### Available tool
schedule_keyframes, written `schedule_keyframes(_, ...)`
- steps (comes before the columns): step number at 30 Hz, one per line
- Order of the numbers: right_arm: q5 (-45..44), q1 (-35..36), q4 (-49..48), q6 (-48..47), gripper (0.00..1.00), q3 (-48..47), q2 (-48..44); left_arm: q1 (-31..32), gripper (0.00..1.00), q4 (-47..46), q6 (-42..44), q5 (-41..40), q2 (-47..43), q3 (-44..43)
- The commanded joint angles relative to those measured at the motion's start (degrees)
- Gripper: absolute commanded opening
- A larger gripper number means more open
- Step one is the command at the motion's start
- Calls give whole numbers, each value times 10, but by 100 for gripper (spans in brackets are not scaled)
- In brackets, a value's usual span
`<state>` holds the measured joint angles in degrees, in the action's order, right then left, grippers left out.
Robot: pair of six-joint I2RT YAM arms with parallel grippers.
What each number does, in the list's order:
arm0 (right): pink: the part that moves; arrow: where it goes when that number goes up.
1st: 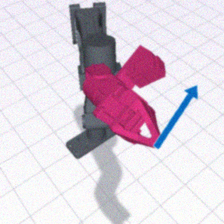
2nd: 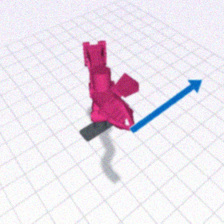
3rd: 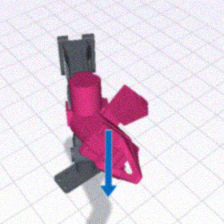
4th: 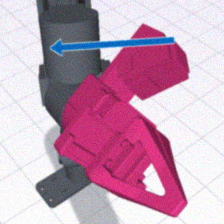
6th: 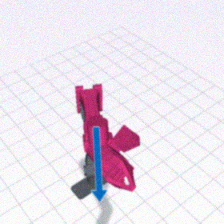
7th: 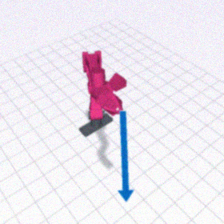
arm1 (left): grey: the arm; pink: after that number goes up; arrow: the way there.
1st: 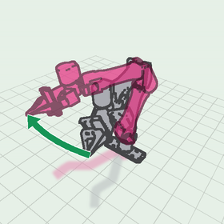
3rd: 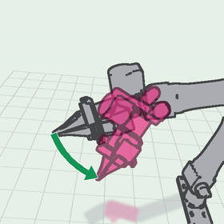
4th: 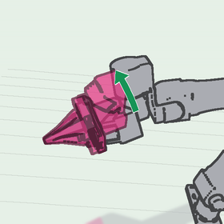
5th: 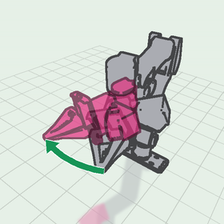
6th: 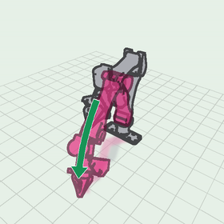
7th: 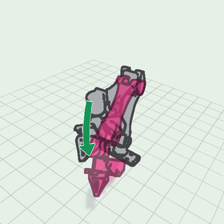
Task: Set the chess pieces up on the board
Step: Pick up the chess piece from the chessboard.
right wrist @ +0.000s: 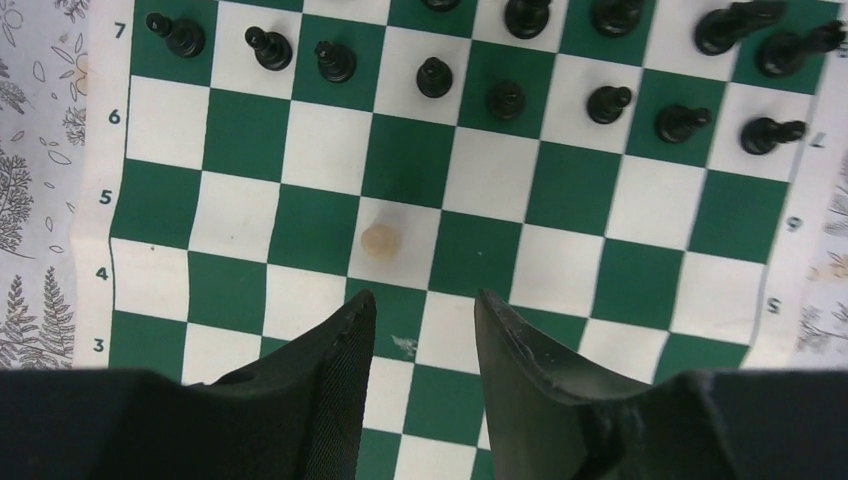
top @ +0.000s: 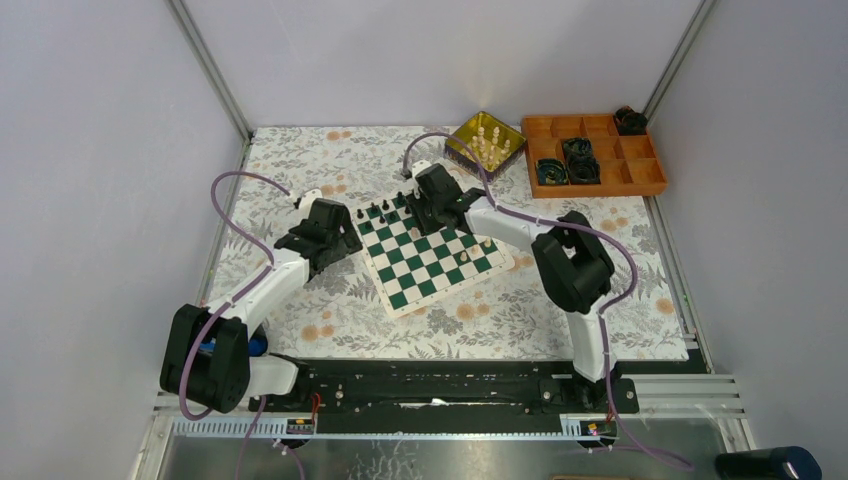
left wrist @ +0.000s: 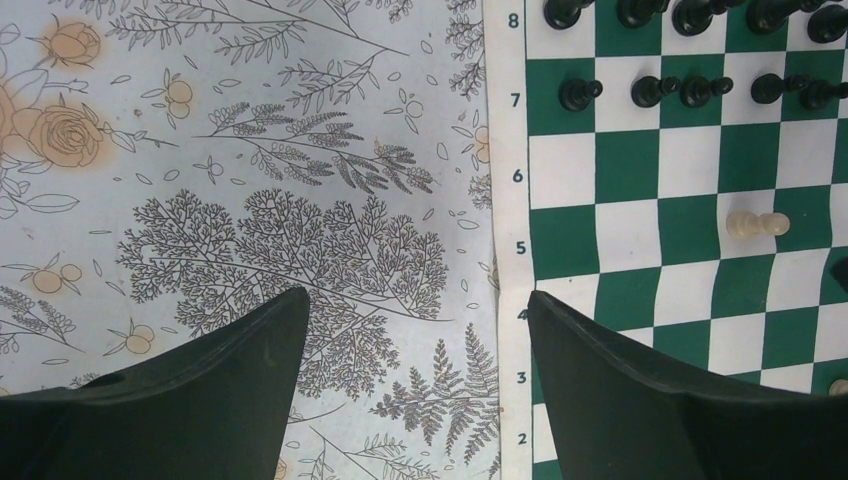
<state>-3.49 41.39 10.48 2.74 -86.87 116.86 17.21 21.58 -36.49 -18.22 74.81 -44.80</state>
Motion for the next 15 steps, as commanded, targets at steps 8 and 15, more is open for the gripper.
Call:
schedule_keyframes(8,66,12,9,-15,53,-85,63,2,88,-48,13,15,-17,16)
schedule_keyframes(15,67,14,13,-14,53,-106,89,2,88,-48,14,13,-16,17)
